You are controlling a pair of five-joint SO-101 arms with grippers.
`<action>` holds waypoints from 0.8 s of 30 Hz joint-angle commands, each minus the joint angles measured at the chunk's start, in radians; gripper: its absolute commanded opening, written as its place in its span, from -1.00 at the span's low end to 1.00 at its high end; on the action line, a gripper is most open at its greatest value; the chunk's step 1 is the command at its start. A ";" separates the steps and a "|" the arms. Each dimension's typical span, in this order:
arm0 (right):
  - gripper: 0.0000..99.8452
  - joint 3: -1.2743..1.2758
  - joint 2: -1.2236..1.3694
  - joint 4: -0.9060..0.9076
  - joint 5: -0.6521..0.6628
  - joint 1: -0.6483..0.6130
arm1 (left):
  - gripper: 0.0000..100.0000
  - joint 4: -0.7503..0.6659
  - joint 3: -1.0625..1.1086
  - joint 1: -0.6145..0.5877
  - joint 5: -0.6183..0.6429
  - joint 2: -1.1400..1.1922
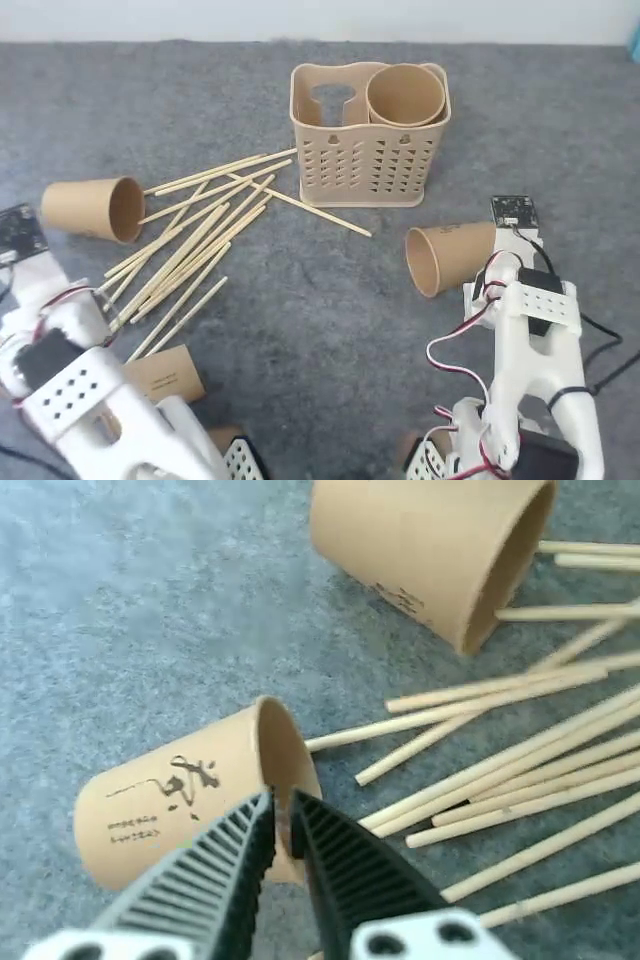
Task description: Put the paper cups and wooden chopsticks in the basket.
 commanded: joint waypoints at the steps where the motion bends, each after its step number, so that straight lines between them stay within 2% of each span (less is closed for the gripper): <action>1: -0.98 -0.006 -0.041 -0.013 -0.012 0.002 | -0.73 0.046 -0.113 -0.077 -0.040 0.008; 4: -0.98 -0.006 -0.041 -0.013 -0.012 0.002 | -0.57 0.083 -0.157 -0.127 -0.080 0.008; 8: -0.98 -0.006 -0.041 -0.013 -0.011 0.002 | -0.59 0.071 -0.133 -0.144 -0.155 0.015; 20: -0.98 -0.003 -0.041 -0.013 0.028 0.002 | -0.59 -0.242 0.128 -0.144 -0.238 0.015; 24: -0.98 -0.003 -0.041 -0.013 0.028 0.002 | -0.59 -0.307 0.179 -0.144 -0.256 0.015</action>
